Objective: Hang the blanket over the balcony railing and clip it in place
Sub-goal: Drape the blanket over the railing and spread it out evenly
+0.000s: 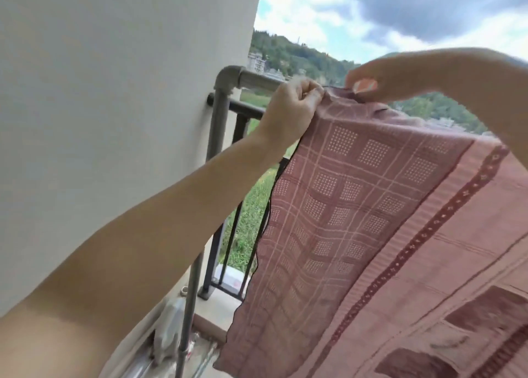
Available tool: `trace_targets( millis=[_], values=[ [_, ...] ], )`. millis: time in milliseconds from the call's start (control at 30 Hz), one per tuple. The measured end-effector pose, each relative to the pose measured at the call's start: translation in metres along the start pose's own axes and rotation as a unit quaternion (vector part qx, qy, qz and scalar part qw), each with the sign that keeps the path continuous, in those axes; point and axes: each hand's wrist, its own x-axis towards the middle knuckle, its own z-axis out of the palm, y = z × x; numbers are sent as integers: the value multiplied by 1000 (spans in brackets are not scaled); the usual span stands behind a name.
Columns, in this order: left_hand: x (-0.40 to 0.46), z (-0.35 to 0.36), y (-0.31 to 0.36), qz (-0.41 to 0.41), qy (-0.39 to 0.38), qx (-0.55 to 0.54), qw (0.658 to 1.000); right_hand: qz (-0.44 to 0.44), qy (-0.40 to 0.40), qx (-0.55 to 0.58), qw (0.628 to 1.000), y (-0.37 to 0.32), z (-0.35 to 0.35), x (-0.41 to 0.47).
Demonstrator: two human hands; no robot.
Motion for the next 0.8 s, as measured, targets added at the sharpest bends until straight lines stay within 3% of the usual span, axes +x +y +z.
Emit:
trace_targets(
  millis=[67,133,267,333,433,533,600,700,800],
  values=[
    [-5,1,-12,-9,13,27,1000,-6,37,-27,999,-6,1,15],
    [-7,-8,-22,-30,63,41,997,-13,128,-35,991,-20,-1,36],
    [9,-64,-27,2,207,81,975,-4,284,119,951,-68,-14,81],
    [13,-88,-33,18,208,120,970,-33,263,182,947,-83,-15,108],
    [7,-103,-61,10,179,172,969,-70,46,258,962,-95,-7,127],
    [3,-106,-78,11,172,201,964,-51,-27,299,952,-91,-3,117],
    [5,-103,-76,48,193,243,949,2,-21,266,964,-85,-1,104],
    [14,-87,-56,184,239,323,897,22,49,180,982,-80,4,79],
    [24,-47,-15,312,151,336,876,69,146,132,978,-62,17,41]
  ],
)
